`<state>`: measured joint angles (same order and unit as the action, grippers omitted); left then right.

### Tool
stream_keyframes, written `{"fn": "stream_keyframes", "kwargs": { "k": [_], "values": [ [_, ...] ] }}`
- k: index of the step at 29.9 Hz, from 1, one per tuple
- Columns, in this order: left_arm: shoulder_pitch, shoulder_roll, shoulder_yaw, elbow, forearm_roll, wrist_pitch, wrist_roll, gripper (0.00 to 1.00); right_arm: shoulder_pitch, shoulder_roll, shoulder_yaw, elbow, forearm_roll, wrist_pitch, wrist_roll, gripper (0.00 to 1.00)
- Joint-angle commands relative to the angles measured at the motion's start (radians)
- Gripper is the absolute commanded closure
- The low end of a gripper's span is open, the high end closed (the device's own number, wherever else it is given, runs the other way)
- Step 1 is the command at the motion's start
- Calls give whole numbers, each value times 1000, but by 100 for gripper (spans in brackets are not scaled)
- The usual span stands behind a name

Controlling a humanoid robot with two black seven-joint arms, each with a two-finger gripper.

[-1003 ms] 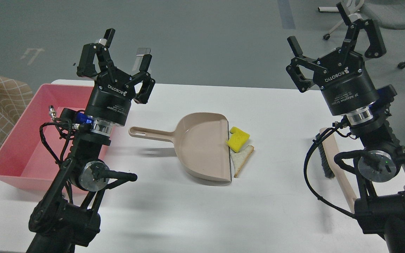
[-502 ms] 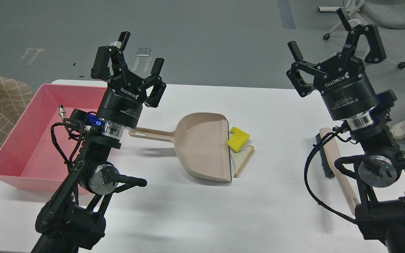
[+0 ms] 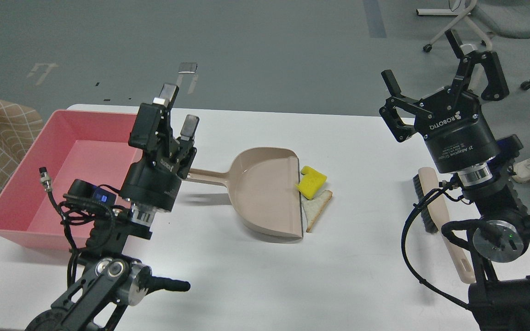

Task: Sweep and dump garbage into bin
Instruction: 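Lower the left gripper toward the dustpan handle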

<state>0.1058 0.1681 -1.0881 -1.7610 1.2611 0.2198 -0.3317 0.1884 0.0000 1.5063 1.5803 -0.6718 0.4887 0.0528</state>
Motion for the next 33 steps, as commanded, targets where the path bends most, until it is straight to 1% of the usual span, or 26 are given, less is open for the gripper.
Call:
{"fn": "stream_keyframes", "kwargs": {
  "k": [1,6,12,15,16,17,18,29,33],
  "values": [
    [77,1,5,-2,76,24,-4,2,-1,0,0,-8,1,0,1,0],
    [149,-4,30,-3,81,26,-15,2,0,0,0,-14,1,0,1,0],
    [167,-13,39,-2,80,27,10,2,2,0,5,-17,1,0,1,0],
    [164,-22,46,-2,81,29,71,2,3,0,5,-20,0,0,1,0],
    [163,-30,50,-2,83,33,126,2,2,0,5,-25,0,0,1,0],
    [161,-33,50,0,84,47,163,2,2,0,5,-26,0,0,1,0],
    [160,-35,51,-1,84,52,171,2,2,0,5,-26,0,0,1,0],
    [137,8,85,44,89,58,169,2,0,0,6,-23,-2,0,1,0],
    [117,7,86,87,87,58,177,2,0,0,6,-23,-2,0,1,0]
  ]
}}
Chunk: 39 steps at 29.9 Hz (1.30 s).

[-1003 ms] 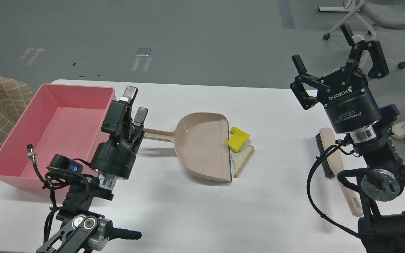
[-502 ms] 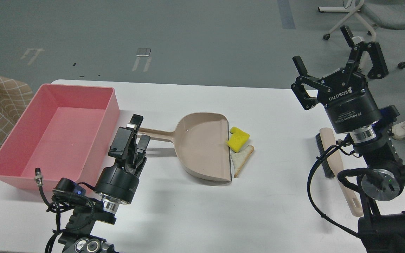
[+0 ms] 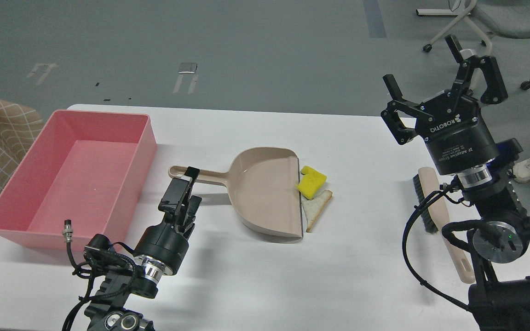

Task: Sweep and dump garbage into bin
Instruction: 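Lower the left gripper toward the dustpan handle, then grasp the beige dustpan handle with the left gripper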

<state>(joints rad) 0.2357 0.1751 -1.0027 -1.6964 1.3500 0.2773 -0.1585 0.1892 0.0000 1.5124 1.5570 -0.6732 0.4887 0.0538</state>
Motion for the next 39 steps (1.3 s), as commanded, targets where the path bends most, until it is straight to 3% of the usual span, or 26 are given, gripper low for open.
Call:
{"fn": "stream_keyframes", "kwargs": {
  "k": [1,11,17,34,39],
  "values": [
    [-21,0,1,41,0,0,4,2,-1,0,0,2,0,0,0,0],
    [-113,-11,15,196,-2,5,-3,2,-2,0,15,3,0,0,0,0],
    [-225,-14,62,322,-3,65,-4,2,-1,0,18,5,0,0,0,0],
    [-283,-23,64,400,-15,66,-6,2,2,0,26,11,1,0,0,0],
    [-311,-32,64,471,-15,66,-6,2,6,0,26,9,0,0,0,0]
  ]
}}
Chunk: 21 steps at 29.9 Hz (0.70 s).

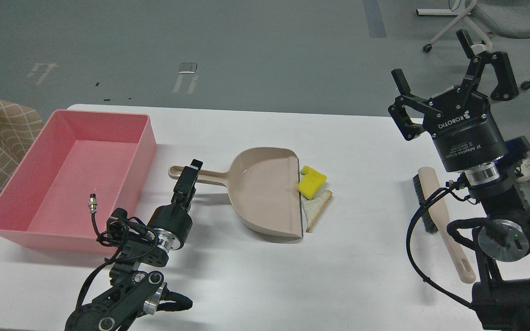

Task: Sweep and dump garbage into bin
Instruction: 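Grasp the beige dustpan handle with the left gripper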

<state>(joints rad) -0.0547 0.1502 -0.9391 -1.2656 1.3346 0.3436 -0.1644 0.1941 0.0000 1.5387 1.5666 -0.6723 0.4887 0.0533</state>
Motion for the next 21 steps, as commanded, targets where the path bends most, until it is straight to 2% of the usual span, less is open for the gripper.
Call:
{"fn": "stream_keyframes", "kwargs": {
  "k": [1,15,17,18,21],
  "values": [
    [-37,-15,0,61,-2,0,0,2,1,0,0,-2,-1,0,-1,0],
    [-88,-29,0,88,-3,3,-1,2,2,0,17,-10,-1,0,0,0],
    [-88,-29,5,92,0,3,-24,2,2,0,17,-8,-1,0,0,0],
    [-88,-26,22,92,2,3,-53,2,2,0,17,-5,0,0,-1,0],
    [-91,-14,68,94,-2,9,-98,3,2,0,17,-2,0,0,0,0]
  ]
}}
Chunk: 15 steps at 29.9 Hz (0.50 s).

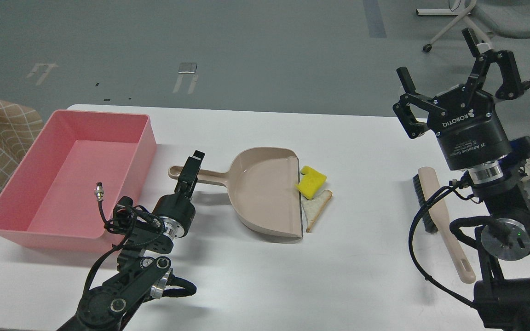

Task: Sweep and dump garbage into bin
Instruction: 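Grasp the beige dustpan handle with the left gripper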

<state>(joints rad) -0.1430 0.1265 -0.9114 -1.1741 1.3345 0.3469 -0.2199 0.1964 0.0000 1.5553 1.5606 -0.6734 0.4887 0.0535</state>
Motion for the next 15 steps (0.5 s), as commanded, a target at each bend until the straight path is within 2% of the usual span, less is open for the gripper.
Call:
{"fn": "stream_keyframes", "kwargs": {
  "k": [1,9,15],
  "values": [
    [-3,10,45,4,-1,10,-44,3,0,0,0,4,1,0,-1,0],
    [-20,13,84,14,6,21,-44,7,-6,0,8,4,1,0,-1,0],
    [-49,18,117,31,3,21,-41,7,-9,0,9,12,1,0,-1,0]
  ]
}}
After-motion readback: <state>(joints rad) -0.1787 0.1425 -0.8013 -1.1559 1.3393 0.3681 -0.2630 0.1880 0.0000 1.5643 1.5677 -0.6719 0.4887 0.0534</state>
